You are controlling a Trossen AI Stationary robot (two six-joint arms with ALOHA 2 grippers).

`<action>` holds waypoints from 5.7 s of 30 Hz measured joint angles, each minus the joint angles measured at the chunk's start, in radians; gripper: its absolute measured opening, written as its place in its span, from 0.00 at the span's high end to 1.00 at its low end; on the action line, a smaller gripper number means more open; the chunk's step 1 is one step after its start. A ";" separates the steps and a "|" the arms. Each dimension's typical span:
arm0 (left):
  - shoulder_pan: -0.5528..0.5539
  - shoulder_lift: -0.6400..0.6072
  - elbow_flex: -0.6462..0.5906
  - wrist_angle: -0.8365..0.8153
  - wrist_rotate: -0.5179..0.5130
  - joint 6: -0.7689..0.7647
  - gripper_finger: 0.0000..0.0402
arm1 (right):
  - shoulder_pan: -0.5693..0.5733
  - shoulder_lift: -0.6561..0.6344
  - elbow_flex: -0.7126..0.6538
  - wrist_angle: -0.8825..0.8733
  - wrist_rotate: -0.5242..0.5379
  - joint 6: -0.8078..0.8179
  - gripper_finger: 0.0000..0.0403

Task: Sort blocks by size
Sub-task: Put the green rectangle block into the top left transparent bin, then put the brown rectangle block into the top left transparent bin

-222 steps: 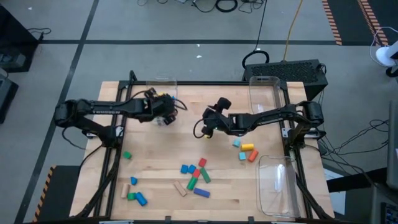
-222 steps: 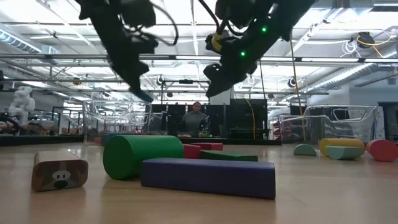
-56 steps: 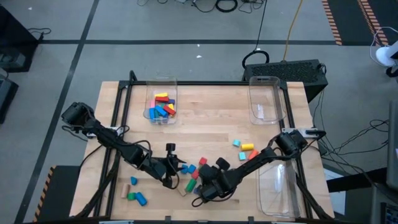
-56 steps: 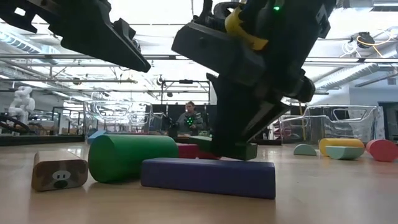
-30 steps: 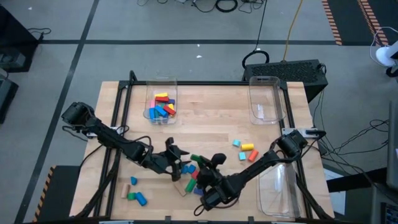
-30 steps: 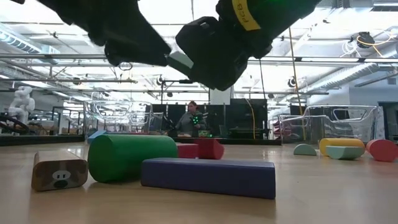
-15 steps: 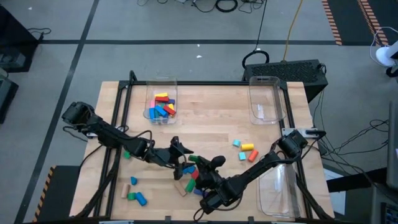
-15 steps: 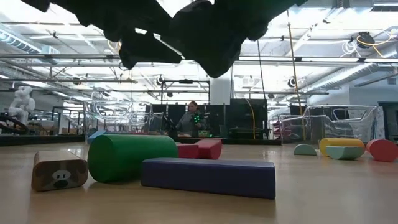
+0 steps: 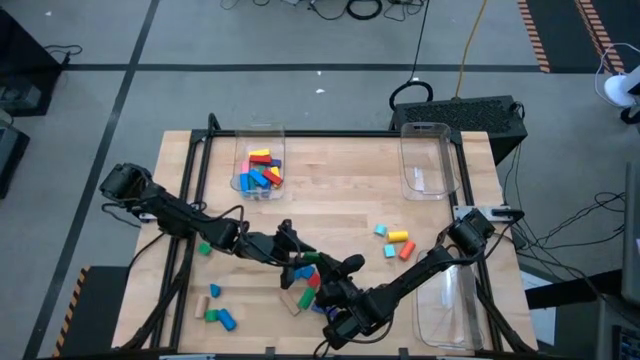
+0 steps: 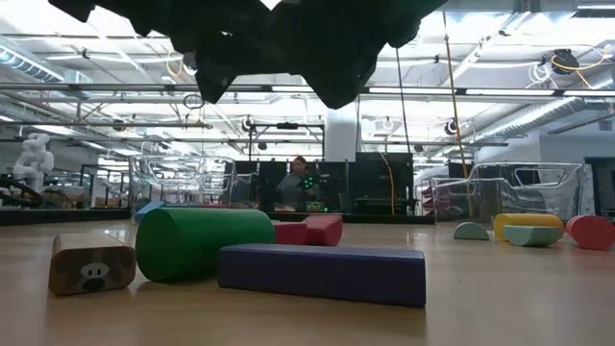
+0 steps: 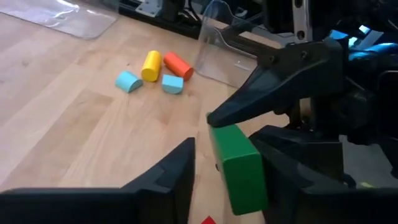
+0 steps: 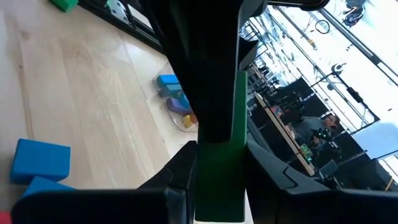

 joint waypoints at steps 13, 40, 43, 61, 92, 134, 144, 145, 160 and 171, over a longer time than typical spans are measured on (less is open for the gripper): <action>0.001 0.000 0.000 -0.002 0.007 -0.005 0.85 | -0.001 0.000 0.000 -0.007 -0.017 -0.007 0.79; 0.255 -0.254 0.000 -0.482 -0.369 0.166 0.85 | -0.053 -0.037 -0.019 -0.594 -0.296 1.030 0.43; 0.323 -0.267 0.000 -0.597 -0.424 0.156 0.85 | -0.053 -0.036 -0.036 -0.590 -0.296 1.033 0.43; 0.615 -0.259 -0.078 -0.732 -0.428 0.080 0.84 | -0.056 -0.035 -0.095 -0.527 -0.347 1.032 0.43; 0.300 -0.474 -0.060 -0.719 -0.297 0.178 0.67 | -0.100 -0.051 -0.096 -0.062 -0.621 0.398 0.43; -0.291 -0.204 -0.061 -0.676 -0.109 0.035 0.67 | -0.125 0.016 -0.094 0.498 -1.053 0.498 0.43; -0.312 -0.038 -0.061 -0.403 0.095 0.323 0.67 | -0.112 0.009 -0.090 0.435 -1.046 0.353 0.43; -0.316 -0.018 -0.061 -0.381 0.095 0.351 0.67 | -0.112 0.006 -0.090 0.436 -1.045 0.349 0.43; -0.297 0.148 -0.061 -0.174 0.038 0.473 0.50 | -0.112 -0.018 -0.090 0.369 -1.049 0.359 0.43; -0.219 0.171 -0.061 -0.161 0.208 0.446 0.35 | -0.112 -0.018 -0.090 0.366 -1.050 0.357 0.43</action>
